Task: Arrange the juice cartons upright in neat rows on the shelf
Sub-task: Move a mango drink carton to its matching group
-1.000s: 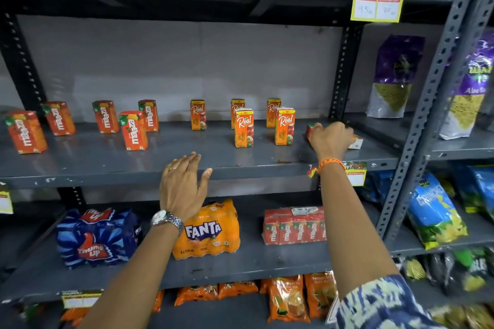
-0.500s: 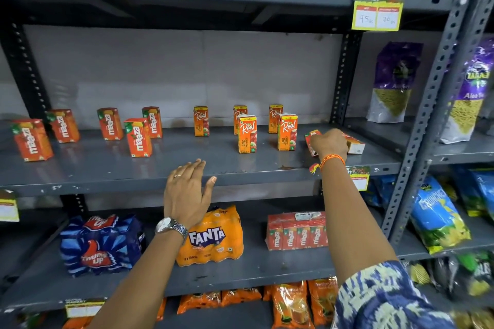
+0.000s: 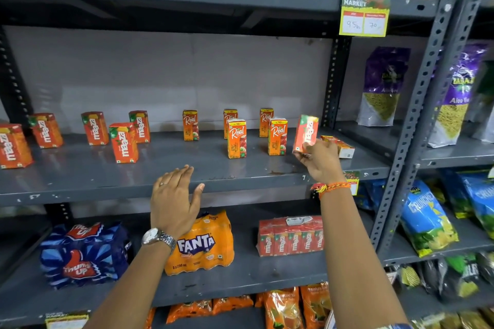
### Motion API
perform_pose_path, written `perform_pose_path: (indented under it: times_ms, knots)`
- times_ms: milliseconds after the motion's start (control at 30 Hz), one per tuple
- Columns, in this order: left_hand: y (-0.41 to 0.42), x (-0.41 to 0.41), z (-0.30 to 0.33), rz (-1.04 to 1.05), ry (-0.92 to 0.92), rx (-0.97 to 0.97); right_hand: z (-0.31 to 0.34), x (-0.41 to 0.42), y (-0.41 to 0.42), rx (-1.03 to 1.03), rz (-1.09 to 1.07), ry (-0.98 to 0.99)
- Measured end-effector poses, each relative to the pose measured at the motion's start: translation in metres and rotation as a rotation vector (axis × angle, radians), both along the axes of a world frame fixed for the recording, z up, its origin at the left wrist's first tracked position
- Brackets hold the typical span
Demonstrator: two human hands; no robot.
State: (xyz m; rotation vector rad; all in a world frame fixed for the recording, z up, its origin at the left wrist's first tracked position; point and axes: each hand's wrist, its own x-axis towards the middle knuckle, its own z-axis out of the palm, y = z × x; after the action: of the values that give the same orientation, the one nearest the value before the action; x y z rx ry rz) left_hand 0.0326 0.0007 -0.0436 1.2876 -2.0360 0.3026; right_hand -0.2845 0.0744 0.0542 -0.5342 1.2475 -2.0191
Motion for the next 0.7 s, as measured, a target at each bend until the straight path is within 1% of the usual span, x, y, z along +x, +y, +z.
perform_pose_path:
  times_ms: [133, 233, 367, 500, 600, 700]
  knots:
    - [0.002, -0.003, 0.001, 0.009, 0.000, -0.011, -0.006, 0.002, 0.006, -0.085, 0.098, 0.056]
    - [0.004, 0.000, 0.005, 0.003, -0.025, 0.007, -0.005, 0.005, 0.007, -0.101, 0.153, 0.075]
    - [0.004, 0.011, 0.009, -0.023, -0.111, -0.001, 0.000, 0.013, 0.006, -0.148, 0.212, 0.206]
    - [0.001, 0.041, 0.009, -0.013, -0.138, 0.026, 0.006, 0.038, -0.001, -0.195, 0.259, 0.337]
    - [-0.001, 0.075, 0.009, 0.023, -0.120, 0.027, 0.011, 0.066, -0.012, -0.185, 0.312, 0.446]
    - [-0.006, 0.115, 0.008, 0.057, -0.119, 0.025, 0.015, 0.106, -0.030, -0.169, 0.345, 0.511]
